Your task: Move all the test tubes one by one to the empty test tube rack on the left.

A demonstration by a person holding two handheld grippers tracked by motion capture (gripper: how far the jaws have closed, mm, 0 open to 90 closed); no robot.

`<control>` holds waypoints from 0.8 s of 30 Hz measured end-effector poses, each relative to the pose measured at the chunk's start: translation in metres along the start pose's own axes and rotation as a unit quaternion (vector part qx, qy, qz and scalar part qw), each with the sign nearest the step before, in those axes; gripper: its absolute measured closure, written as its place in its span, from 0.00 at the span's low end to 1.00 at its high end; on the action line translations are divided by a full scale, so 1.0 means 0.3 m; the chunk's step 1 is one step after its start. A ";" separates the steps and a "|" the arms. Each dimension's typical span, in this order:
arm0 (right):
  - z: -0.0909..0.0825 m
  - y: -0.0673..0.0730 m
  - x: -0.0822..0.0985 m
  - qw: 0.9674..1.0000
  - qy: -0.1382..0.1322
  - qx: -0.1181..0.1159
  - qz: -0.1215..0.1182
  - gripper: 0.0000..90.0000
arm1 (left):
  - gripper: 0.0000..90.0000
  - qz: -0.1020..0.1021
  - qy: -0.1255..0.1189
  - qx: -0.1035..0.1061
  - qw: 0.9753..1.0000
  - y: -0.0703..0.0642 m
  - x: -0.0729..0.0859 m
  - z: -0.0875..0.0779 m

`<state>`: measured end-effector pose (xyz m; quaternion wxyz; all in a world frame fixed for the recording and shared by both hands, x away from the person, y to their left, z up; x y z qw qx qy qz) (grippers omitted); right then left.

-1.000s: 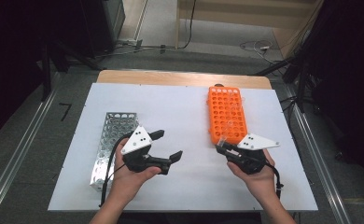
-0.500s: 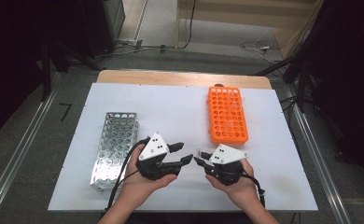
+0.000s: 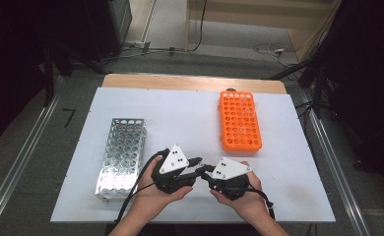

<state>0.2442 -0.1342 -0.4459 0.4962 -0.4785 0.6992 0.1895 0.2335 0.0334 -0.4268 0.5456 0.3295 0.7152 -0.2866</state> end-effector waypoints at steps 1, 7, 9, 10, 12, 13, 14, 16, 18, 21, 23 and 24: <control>0.000 0.002 -0.001 1.000 0.000 -0.002 -0.003 0.82 | 0.77 0.001 0.000 0.001 1.000 -0.001 0.000 0.000; 0.002 0.001 0.002 1.000 0.003 -0.003 -0.003 0.82 | 0.84 0.004 0.002 0.000 1.000 -0.003 0.001 0.003; 0.001 0.001 0.002 1.000 0.002 -0.003 -0.002 0.82 | 0.84 0.005 0.002 0.000 1.000 -0.003 0.001 0.003; 0.001 0.001 0.002 1.000 0.000 -0.003 -0.001 0.82 | 0.84 0.003 0.001 -0.001 1.000 -0.001 -0.001 0.002; 0.001 -0.003 0.003 1.000 -0.005 -0.005 0.002 0.82 | 0.84 0.002 0.000 0.000 1.000 0.000 -0.002 0.001; 0.001 -0.003 0.003 1.000 -0.005 -0.005 0.002 0.82 | 0.84 -0.002 -0.002 0.000 1.000 0.003 -0.005 0.000; -0.002 -0.010 0.008 1.000 -0.017 -0.008 0.011 0.77 | 0.84 -0.003 -0.004 -0.006 1.000 0.011 -0.010 -0.005; -0.007 -0.020 0.016 0.999 -0.033 -0.017 0.019 0.68 | 0.84 -0.010 -0.008 -0.006 1.000 0.018 -0.014 -0.009; -0.018 -0.032 0.026 0.998 -0.047 -0.025 0.027 0.61 | 0.84 -0.014 -0.012 -0.009 1.000 0.029 -0.021 -0.018; -0.033 -0.048 0.037 0.997 -0.060 -0.026 0.040 0.55 | 0.84 -0.016 -0.014 -0.013 1.000 0.048 -0.029 -0.032; -0.060 -0.082 0.056 0.995 -0.080 -0.020 0.061 0.46 | 0.84 -0.013 -0.012 -0.018 1.000 0.062 -0.033 -0.043; -0.060 -0.082 0.056 0.995 -0.080 -0.020 0.061 0.46 | 0.84 -0.013 -0.012 -0.021 1.000 0.071 -0.035 -0.049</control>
Point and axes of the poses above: each handheld gripper's, and its own axes: z roughly forward along the jaws, x roughly out of its underside, y roughly to its left, the point moved 2 cm from there along z, roughly forward along the jaws, and after that the axes turned 12 degrees about -y, right-handed, at the moved point
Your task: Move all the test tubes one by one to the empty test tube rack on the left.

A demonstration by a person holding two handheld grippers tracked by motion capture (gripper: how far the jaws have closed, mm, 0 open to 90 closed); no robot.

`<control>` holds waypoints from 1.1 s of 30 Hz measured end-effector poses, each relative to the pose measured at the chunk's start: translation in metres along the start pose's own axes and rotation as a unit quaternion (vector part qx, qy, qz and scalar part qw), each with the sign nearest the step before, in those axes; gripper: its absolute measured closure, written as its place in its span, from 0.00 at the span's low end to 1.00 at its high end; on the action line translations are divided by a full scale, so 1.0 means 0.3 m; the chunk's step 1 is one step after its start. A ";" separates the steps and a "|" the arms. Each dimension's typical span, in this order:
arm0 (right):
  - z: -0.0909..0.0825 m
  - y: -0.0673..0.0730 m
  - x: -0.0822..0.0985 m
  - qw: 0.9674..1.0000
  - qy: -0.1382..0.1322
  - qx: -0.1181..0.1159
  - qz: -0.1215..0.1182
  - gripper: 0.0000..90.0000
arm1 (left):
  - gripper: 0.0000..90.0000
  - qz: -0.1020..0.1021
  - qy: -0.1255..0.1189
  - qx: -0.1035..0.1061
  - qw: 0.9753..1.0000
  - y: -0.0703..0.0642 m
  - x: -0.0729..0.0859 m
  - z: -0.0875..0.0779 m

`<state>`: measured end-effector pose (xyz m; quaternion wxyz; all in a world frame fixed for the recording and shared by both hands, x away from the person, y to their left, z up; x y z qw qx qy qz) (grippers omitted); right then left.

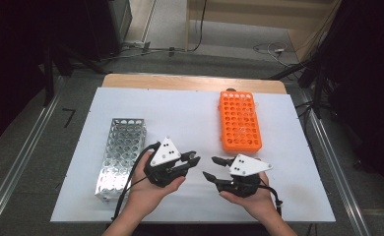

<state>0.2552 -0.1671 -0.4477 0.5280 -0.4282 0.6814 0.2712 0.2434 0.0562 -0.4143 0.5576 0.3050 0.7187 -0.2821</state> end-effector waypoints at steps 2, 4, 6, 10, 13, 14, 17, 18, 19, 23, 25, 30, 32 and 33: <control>-0.023 -0.024 0.008 1.000 -0.009 0.010 0.016 0.39 | 0.84 -0.002 -0.001 -0.005 1.000 0.019 -0.005 -0.011; -0.057 -0.065 0.020 0.999 -0.019 0.026 0.035 0.29 | 0.84 -0.003 -0.003 -0.014 1.000 0.038 -0.012 -0.023; -0.067 -0.077 0.025 0.999 -0.019 0.028 0.040 0.24 | 0.84 -0.008 -0.007 -0.019 1.000 0.058 -0.021 -0.036; -0.114 -0.119 0.050 0.998 -0.022 0.036 0.055 0.17 | 0.84 -0.009 -0.012 -0.031 0.999 0.101 -0.043 -0.066; -0.151 -0.150 0.075 0.997 -0.024 0.043 0.067 0.12 | 0.85 -0.007 -0.014 -0.042 0.999 0.136 -0.058 -0.090; -0.164 -0.161 0.084 0.996 -0.024 0.047 0.068 0.10 | 0.85 -0.005 -0.013 -0.047 0.999 0.148 -0.062 -0.098; -0.203 -0.190 0.106 0.995 -0.023 0.056 0.075 0.06 | 0.84 -0.004 -0.017 -0.063 0.998 0.185 -0.075 -0.124; -0.214 -0.199 0.112 0.995 -0.024 0.057 0.080 0.03 | 0.84 -0.003 -0.016 -0.069 0.998 0.198 -0.080 -0.132; -0.223 -0.208 0.117 0.995 -0.023 0.059 0.083 0.01 | 0.85 -0.001 -0.017 -0.075 0.997 0.213 -0.085 -0.141; -0.254 -0.243 0.129 0.992 -0.034 0.056 0.104 0.00 | 0.85 0.000 -0.019 -0.097 0.995 0.266 -0.102 -0.174; -0.264 -0.256 0.132 0.992 -0.039 0.062 0.107 0.00 | 0.85 0.003 -0.021 -0.110 0.994 0.291 -0.107 -0.188; -0.275 -0.270 0.139 0.990 -0.038 0.071 0.112 0.00 | 0.85 0.001 -0.020 -0.138 0.990 0.356 -0.105 -0.214; -0.274 -0.270 0.139 0.990 -0.038 0.070 0.113 0.00 | 0.84 -0.003 -0.020 -0.149 0.989 0.381 -0.100 -0.219; -0.273 -0.269 0.140 0.991 -0.038 0.070 0.112 0.00 | 0.85 -0.006 -0.019 -0.154 0.988 0.393 -0.096 -0.219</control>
Point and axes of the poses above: each handheld gripper's, and its own axes: z roughly forward along the jaws, x roughly out of its underside, y roughly to its left, the point moved 2 cm from there along z, roughly forward along the jaws, and after that the axes turned 12 degrees about -y, right-handed, at the moved point
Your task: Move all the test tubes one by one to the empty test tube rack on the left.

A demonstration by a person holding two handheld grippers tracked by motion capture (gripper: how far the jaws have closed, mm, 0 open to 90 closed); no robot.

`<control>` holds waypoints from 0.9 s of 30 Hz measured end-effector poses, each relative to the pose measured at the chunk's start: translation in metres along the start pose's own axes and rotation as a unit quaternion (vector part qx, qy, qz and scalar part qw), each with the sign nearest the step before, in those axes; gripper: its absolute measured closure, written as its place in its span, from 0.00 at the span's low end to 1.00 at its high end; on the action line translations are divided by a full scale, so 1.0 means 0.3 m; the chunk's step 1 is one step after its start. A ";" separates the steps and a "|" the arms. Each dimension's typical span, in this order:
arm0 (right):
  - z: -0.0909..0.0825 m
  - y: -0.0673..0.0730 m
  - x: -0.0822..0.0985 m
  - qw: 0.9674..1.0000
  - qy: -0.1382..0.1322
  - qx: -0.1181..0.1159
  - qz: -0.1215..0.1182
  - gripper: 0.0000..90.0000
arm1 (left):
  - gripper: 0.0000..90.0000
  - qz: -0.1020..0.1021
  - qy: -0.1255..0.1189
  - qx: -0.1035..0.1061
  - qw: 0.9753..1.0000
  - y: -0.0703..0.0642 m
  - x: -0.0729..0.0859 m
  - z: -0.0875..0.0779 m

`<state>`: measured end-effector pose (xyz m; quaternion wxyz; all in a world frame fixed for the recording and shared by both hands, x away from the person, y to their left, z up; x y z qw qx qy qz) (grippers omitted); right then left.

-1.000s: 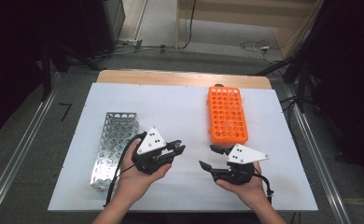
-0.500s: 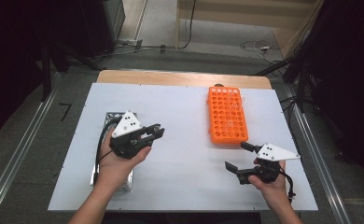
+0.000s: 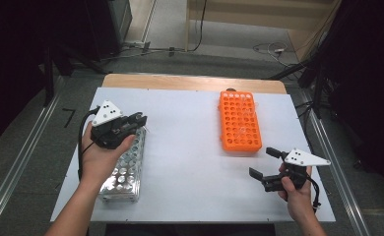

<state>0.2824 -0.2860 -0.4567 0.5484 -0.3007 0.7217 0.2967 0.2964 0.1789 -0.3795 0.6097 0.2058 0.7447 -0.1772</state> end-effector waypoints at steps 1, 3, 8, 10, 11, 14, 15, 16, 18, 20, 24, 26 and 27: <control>0.002 0.001 0.001 1.000 0.002 0.000 -0.002 0.00 | 0.85 -0.001 0.001 -0.006 1.000 0.012 0.004 0.004; 0.004 0.003 0.002 1.000 0.003 -0.001 -0.004 0.00 | 0.84 -0.002 0.004 -0.015 1.000 0.036 0.011 0.012; 0.006 0.005 0.004 1.000 0.004 0.000 -0.004 0.00 | 0.84 -0.014 0.006 -0.041 0.999 0.088 0.025 0.034; 0.006 0.004 0.005 1.000 0.004 0.000 -0.002 0.00 | 0.84 -0.013 0.011 -0.048 0.999 0.103 0.029 0.045; 0.006 0.004 0.005 1.000 0.003 0.001 -0.002 0.00 | 0.85 -0.012 0.013 -0.053 0.998 0.109 0.032 0.050; 0.004 0.003 0.005 1.000 0.001 -0.002 -0.001 0.00 | 0.84 -0.009 0.015 -0.059 0.998 0.121 0.039 0.066; 0.004 0.003 0.005 1.000 0.001 -0.001 -0.002 0.00 | 0.84 -0.005 0.017 -0.062 0.998 0.123 0.043 0.071; 0.004 0.003 0.005 1.000 0.001 -0.002 -0.001 0.00 | 0.84 -0.003 0.020 -0.064 0.998 0.128 0.048 0.077; 0.005 0.003 0.005 1.000 0.001 -0.002 -0.001 0.00 | 0.84 -0.002 0.028 -0.066 0.997 0.134 0.058 0.090; 0.005 0.005 0.005 1.000 0.001 -0.002 -0.002 0.00 | 0.84 0.000 0.036 -0.068 0.997 0.138 0.067 0.100; 0.006 0.005 0.006 1.000 0.001 -0.002 -0.003 0.00 | 0.84 0.003 0.050 -0.067 0.996 0.141 0.081 0.120; 0.007 0.005 0.007 1.000 0.001 -0.002 -0.003 0.00 | 0.84 0.005 0.060 -0.067 0.996 0.141 0.090 0.132; 0.007 0.005 0.007 1.000 0.002 -0.002 -0.003 0.00 | 0.84 0.006 0.067 -0.066 0.996 0.142 0.094 0.138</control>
Point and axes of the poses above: each handheld gripper's, and its own axes: z roughly forward along the jaws, x roughly out of its underside, y roughly to its left, the point moved 2 cm from there along z, roughly forward along the jaws, and after that the axes turned 12 degrees about -y, right-handed, at the moved point
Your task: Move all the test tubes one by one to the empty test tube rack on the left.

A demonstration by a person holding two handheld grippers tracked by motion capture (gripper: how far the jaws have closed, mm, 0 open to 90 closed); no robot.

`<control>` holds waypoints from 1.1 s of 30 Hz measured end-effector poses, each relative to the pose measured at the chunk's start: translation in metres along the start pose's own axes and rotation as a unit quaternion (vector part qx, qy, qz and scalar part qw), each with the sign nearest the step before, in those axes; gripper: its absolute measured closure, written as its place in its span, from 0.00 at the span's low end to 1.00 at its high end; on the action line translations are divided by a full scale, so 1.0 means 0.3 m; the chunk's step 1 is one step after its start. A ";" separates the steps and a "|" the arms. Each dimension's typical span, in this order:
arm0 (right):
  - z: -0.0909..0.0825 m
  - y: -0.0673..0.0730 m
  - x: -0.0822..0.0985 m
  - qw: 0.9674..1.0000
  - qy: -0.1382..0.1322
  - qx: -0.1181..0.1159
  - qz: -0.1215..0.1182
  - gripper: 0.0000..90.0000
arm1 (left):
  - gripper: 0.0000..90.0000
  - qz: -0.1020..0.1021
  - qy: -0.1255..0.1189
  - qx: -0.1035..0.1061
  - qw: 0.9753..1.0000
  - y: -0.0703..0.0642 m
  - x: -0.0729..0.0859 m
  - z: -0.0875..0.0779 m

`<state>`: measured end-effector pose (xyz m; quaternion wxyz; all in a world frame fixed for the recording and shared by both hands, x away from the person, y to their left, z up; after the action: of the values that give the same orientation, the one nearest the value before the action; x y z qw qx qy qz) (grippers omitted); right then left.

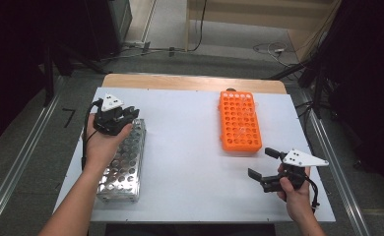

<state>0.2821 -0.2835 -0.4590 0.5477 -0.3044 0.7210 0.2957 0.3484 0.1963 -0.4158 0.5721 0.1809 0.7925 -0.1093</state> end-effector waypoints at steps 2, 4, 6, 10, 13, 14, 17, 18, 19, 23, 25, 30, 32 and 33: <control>0.001 0.001 0.000 1.000 0.000 -0.001 -0.002 0.00 | 0.84 0.001 0.009 0.003 1.000 -0.001 0.007 0.012; 0.002 0.003 0.000 1.000 0.000 -0.001 -0.002 0.00 | 0.84 0.000 0.016 0.003 1.000 0.000 0.013 0.022; 0.002 0.004 -0.001 1.000 0.000 -0.001 -0.002 0.00 | 0.84 0.000 0.023 0.004 1.000 0.001 0.018 0.031; 0.003 0.004 0.000 1.000 0.000 -0.001 -0.002 0.00 | 0.84 -0.002 0.035 0.003 0.999 0.002 0.032 0.044; 0.003 0.004 0.000 1.000 0.000 -0.001 -0.002 0.00 | 0.84 -0.004 0.042 0.002 0.999 0.004 0.042 0.053; 0.003 0.004 0.000 1.000 0.000 0.000 -0.002 0.00 | 0.84 -0.003 0.045 0.002 0.999 0.004 0.046 0.055; 0.004 0.004 0.000 1.000 0.001 0.000 -0.002 0.00 | 0.84 -0.001 0.053 0.001 0.999 0.003 0.056 0.062; 0.004 0.005 0.000 1.000 0.002 0.000 -0.002 0.00 | 0.84 0.000 0.056 0.002 0.998 0.003 0.060 0.065; 0.004 0.005 0.000 1.000 0.001 0.000 -0.002 0.00 | 0.84 -0.002 0.057 0.003 0.998 0.003 0.062 0.067; 0.006 0.006 0.000 1.000 0.002 0.001 -0.001 0.00 | 0.83 -0.015 0.054 0.004 0.998 0.004 0.070 0.070; 0.007 0.007 0.000 1.000 0.002 0.001 -0.001 0.00 | 0.78 -0.025 0.049 0.011 0.998 0.005 0.070 0.069; 0.011 0.001 -0.004 1.000 0.000 0.005 -0.001 0.00 | 0.64 -0.041 0.025 0.017 0.999 0.002 0.054 0.044; 0.018 0.000 -0.008 1.000 -0.001 0.007 0.003 0.00 | 0.57 -0.052 0.008 0.022 0.998 -0.001 0.044 0.025; 0.023 -0.001 -0.010 1.000 -0.001 0.007 0.005 0.00 | 0.53 -0.057 -0.001 0.023 0.998 -0.004 0.040 0.014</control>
<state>0.2872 -0.2781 -0.4576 0.5492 -0.2966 0.7238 0.2942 0.3480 0.1955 -0.4285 0.5613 0.1487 0.7984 -0.1596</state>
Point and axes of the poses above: each handheld gripper's, and its own axes: z roughly forward along the jaws, x roughly out of its underside, y roughly to its left, the point moved 2 cm from there along z, roughly forward along the jaws, and after that the axes turned 12 degrees about -y, right-handed, at the moved point
